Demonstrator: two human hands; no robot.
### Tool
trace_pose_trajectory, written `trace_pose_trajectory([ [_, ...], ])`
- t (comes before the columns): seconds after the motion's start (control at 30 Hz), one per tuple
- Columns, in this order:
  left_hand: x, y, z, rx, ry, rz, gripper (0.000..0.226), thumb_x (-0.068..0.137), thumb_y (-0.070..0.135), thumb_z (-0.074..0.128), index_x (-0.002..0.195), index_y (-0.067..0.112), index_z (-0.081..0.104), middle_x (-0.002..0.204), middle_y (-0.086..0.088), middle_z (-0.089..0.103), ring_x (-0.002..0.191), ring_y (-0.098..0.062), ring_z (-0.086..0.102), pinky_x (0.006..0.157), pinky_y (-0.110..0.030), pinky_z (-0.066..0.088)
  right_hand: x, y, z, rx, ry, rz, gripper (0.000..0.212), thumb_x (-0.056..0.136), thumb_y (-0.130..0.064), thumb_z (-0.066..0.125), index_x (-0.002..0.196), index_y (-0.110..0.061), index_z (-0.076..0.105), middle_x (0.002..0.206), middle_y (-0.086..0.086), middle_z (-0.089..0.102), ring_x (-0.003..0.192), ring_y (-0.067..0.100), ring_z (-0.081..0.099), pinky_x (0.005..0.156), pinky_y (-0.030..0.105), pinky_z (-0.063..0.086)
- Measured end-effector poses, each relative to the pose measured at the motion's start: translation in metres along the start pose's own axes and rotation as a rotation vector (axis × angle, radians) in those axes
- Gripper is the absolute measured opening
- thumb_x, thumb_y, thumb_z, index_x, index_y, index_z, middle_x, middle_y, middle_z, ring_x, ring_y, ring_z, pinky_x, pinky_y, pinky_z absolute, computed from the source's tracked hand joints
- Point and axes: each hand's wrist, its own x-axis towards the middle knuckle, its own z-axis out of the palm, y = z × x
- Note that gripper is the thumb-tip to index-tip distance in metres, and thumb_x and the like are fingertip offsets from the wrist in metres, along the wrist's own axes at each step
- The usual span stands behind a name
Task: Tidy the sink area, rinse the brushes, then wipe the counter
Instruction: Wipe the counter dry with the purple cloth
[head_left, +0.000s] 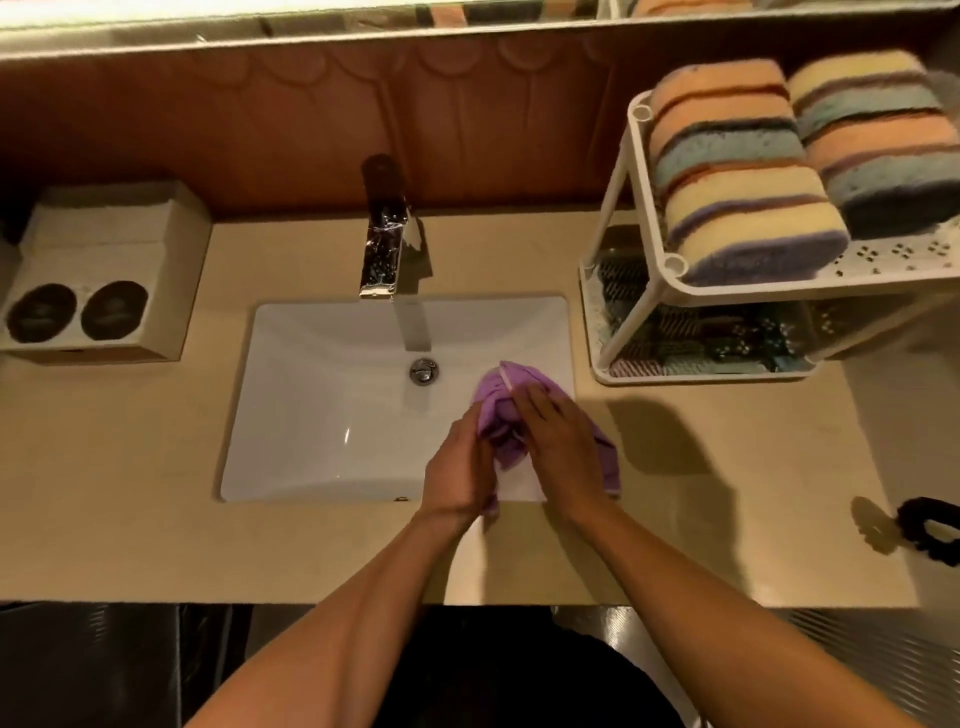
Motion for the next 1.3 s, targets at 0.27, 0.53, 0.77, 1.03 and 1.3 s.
trace_pose_trajectory([
  [0.27, 0.087, 0.03, -0.027, -0.325, 0.144, 0.098, 0.038, 0.111, 0.015, 0.034, 0.143, 0.031, 0.046, 0.13, 0.024, 0.056, 0.123, -0.007, 0.056, 0.1, -0.019, 0.045, 0.086, -0.013, -0.01, 0.057, 0.055, -0.009, 0.072, 0.099, -0.009, 0.054, 0.161, -0.025, 0.021, 0.165, -0.002, 0.027, 0.148, 0.025, 0.031, 0.114, 0.051, 0.038],
  [0.53, 0.178, 0.008, -0.026, 0.191, 0.143, 0.181, 0.042, 0.103, 0.026, 0.041, 0.144, 0.03, 0.043, 0.154, 0.0, 0.042, 0.149, -0.022, 0.027, 0.121, -0.062, -0.001, 0.159, -0.02, -0.002, 0.022, 0.226, 0.275, 0.047, 0.099, -0.022, 0.054, 0.145, -0.017, 0.049, 0.147, 0.008, 0.052, 0.138, 0.029, 0.045, 0.109, 0.05, 0.045],
  [0.77, 0.211, 0.03, -0.018, 0.513, -0.033, 0.099, 0.059, 0.098, 0.042, 0.013, 0.116, 0.023, 0.066, 0.115, -0.006, 0.071, 0.113, -0.029, 0.061, 0.11, -0.048, 0.022, 0.182, -0.006, 0.014, -0.186, 0.112, 0.353, 0.013, 0.091, -0.022, 0.063, 0.1, -0.013, 0.067, 0.098, 0.011, 0.07, 0.095, 0.03, 0.063, 0.1, 0.044, 0.048],
  [1.03, 0.246, 0.025, -0.01, 0.19, -0.008, 0.114, 0.073, 0.094, 0.061, 0.011, 0.153, 0.029, 0.041, 0.157, -0.002, 0.043, 0.146, -0.02, 0.034, 0.126, -0.042, 0.014, 0.211, 0.005, 0.03, -0.23, 0.005, 0.364, 0.047, 0.094, -0.033, 0.045, 0.133, -0.012, 0.06, 0.134, 0.018, 0.061, 0.122, 0.036, 0.058, 0.115, 0.044, 0.028],
  [1.3, 0.295, 0.038, 0.002, 0.442, -0.054, 0.148, 0.092, 0.084, 0.063, -0.005, 0.16, 0.02, 0.022, 0.167, -0.005, 0.02, 0.153, -0.024, 0.018, 0.124, -0.044, 0.006, 0.247, 0.013, 0.018, -0.38, 0.064, 0.365, 0.072, 0.086, -0.025, 0.055, 0.147, -0.002, 0.024, 0.148, 0.026, 0.044, 0.138, 0.045, 0.042, 0.114, 0.062, 0.033],
])
